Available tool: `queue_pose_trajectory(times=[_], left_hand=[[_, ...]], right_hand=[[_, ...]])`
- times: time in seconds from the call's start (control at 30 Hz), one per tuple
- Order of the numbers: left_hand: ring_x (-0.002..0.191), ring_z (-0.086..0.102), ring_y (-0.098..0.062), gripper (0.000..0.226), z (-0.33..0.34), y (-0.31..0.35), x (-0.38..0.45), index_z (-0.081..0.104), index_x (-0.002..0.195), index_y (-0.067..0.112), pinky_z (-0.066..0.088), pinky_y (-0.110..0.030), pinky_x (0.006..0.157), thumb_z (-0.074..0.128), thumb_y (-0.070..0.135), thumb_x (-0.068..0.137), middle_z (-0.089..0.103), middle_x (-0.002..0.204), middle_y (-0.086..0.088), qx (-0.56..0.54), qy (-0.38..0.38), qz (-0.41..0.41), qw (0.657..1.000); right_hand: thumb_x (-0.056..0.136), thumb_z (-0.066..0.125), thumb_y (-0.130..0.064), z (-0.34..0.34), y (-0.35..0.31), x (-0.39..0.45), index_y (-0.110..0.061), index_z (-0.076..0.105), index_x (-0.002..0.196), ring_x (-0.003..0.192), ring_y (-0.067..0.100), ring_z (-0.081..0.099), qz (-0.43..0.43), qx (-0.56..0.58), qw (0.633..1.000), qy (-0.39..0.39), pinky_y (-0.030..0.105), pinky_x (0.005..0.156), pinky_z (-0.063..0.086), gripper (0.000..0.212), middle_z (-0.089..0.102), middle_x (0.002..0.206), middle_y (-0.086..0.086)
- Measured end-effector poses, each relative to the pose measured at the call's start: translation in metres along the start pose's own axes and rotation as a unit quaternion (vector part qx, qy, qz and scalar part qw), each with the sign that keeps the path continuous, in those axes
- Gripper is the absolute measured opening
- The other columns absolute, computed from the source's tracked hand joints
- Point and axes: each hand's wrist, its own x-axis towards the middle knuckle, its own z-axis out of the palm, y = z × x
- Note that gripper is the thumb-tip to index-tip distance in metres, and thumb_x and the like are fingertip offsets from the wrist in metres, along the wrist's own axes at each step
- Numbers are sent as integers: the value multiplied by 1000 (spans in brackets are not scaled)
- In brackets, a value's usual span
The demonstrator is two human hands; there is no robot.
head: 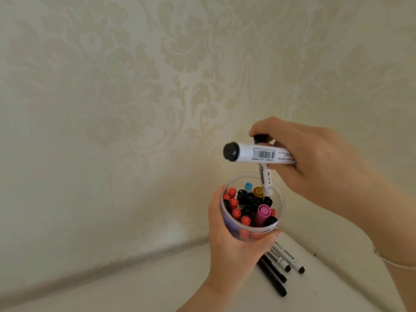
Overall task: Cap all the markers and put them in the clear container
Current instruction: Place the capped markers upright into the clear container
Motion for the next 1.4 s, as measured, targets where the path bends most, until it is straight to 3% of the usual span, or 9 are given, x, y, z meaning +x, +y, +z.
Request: queue_pose_trajectory(times=[0.23, 0.4, 0.5, 0.57, 0.7, 0.9, 1.07, 1.27, 1.4], left_hand=[[128, 50, -16, 107, -1, -2, 1, 35, 140, 13, 49, -39, 101, 94, 8, 51, 50, 135, 1, 9, -9, 0, 1000], [128, 50, -14, 107, 0, -2, 0, 35, 140, 13, 49, -34, 100, 94, 6, 50, 50, 134, 4, 11, -18, 0, 1000], [128, 50, -14, 107, 1, 0, 3, 35, 139, 12, 50, -29, 99, 93, 2, 50, 49, 134, 5, 5, -19, 6, 1000], [127, 50, -13, 107, 1, 2, 4, 35, 139, 13, 49, -27, 98, 93, 0, 50, 50, 134, 4, -6, -22, 6, 1000], [126, 51, -10, 106, 0, 3, 4, 35, 139, 16, 50, -27, 99, 93, 5, 51, 50, 134, 5, 2, -19, 6, 1000], [125, 51, -7, 107, -1, 3, 5, 36, 139, 17, 50, -23, 97, 94, 3, 50, 51, 131, 13, 1, -19, 6, 1000], [123, 54, -15, 104, -1, 8, 7, 36, 138, 12, 49, -31, 100, 95, 19, 52, 53, 131, 3, 36, -24, 39, 998], [127, 51, -19, 107, -4, 12, 10, 34, 140, 7, 47, -35, 102, 95, 22, 53, 50, 135, -2, 54, -16, 72, 996], [125, 52, -21, 108, -5, 9, 12, 36, 138, 2, 48, -33, 100, 96, 23, 51, 51, 132, -6, 82, -11, 82, 993]], right_hand=[[85, 42, -18, -3, -5, -4, -19, 48, 114, 60, 17, 65, 12, 148, 987, 61, 35, 43, 51, 29, 65, 89, -11], [78, 55, -5, 15, 0, -8, -21, 51, 110, 51, 14, 58, 13, 96, 995, 30, 30, 49, 44, 37, 52, 77, -20], [79, 56, -4, 20, 6, -13, -16, 56, 110, 54, 13, 60, 27, 78, 996, 27, 27, 49, 46, 33, 61, 80, -14], [84, 53, -2, 16, 7, -15, -18, 56, 112, 67, 11, 66, 47, 147, 985, 74, 22, 53, 50, 32, 68, 89, -7], [97, 47, -16, 1, 4, -11, -28, 51, 110, 75, 17, 69, 58, 320, 932, 161, 34, 57, 55, 18, 67, 92, -9], [90, 44, -20, 12, 0, -12, -11, 53, 115, 72, 11, 67, 41, 162, 983, 81, 29, 52, 54, 28, 69, 93, 0], [92, 40, -25, 29, -6, -13, -12, 59, 104, 42, 18, 53, -6, 17, 999, 32, 30, 31, 42, 26, 64, 74, -2], [81, 41, -24, 39, 0, -23, -17, 65, 89, 64, 14, 54, 80, 84, 993, -32, 33, 44, 47, 27, 47, 101, -8], [80, 50, -13, 41, -6, -21, -21, 65, 77, 51, 14, 47, 113, 40, 991, -66, 32, 39, 43, 17, 50, 74, -14]])
